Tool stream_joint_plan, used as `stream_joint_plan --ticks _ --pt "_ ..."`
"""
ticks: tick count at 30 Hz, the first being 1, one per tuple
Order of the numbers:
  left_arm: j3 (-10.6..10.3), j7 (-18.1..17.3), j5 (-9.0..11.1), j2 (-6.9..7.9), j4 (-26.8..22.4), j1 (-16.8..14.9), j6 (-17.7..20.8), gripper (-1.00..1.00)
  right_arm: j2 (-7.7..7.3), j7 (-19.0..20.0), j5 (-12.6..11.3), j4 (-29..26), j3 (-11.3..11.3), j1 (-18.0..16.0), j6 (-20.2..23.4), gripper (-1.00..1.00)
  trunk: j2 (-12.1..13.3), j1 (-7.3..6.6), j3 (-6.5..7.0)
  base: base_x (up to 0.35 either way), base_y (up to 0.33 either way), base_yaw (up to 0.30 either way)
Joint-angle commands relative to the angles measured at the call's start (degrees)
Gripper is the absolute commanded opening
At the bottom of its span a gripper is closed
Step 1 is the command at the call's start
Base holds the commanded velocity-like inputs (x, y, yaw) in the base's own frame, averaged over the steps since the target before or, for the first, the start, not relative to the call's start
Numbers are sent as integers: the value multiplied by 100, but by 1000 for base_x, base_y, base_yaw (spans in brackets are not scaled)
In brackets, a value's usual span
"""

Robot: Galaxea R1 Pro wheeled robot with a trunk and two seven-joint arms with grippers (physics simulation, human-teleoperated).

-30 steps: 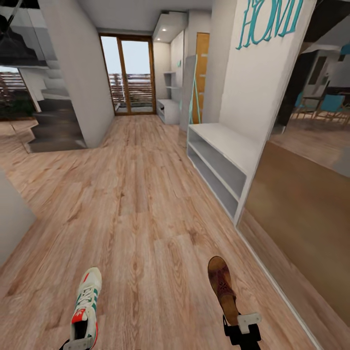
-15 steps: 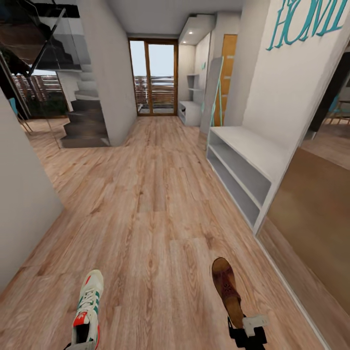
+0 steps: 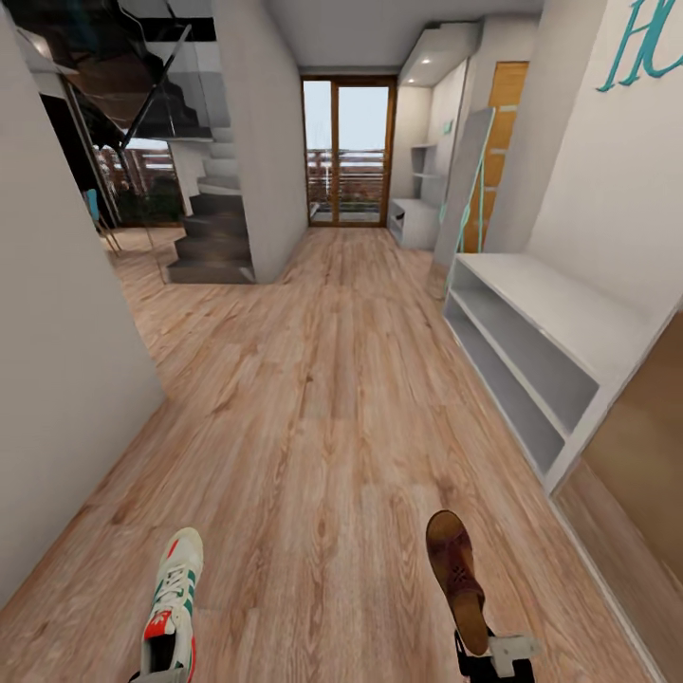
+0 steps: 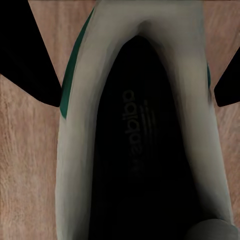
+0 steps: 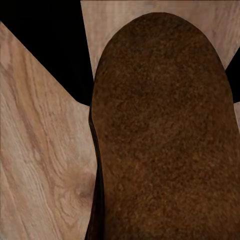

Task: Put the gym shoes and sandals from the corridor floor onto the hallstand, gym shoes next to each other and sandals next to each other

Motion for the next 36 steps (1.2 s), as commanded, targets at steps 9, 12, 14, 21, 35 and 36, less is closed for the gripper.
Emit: stream_joint_plan --ticks 9,12,14,21,35,36 --pt "50 -30 -35 -1 5 -6 -16 -100 15 -15 -99 3 48 -1 -3 -100 -2 2 2 334 0 71" --pt "45 -31 -64 -1 5 -4 -16 -100 16 -15 -94 2 50 -1 -8 -100 -2 2 2 335 0 4" --pt "42 -32 -74 -1 5 -5 -16 -100 16 -15 -86 4 56 -1 -7 -100 -2 2 2 336 0 1" --pt "41 -32 -69 -1 5 -5 -16 -100 129 -17 -58 12 69 -1 8 -100 -2 2 2 337 0 0" --pt "41 -34 -68 -1 5 -6 -16 -100 132 -15 -50 488 61 23 26 -100 -2 2 2 337 0 0" --pt "41 -36 -68 -1 5 -5 -16 -100 131 -15 -52 501 63 27 26 -100 -2 2 2 337 0 0"
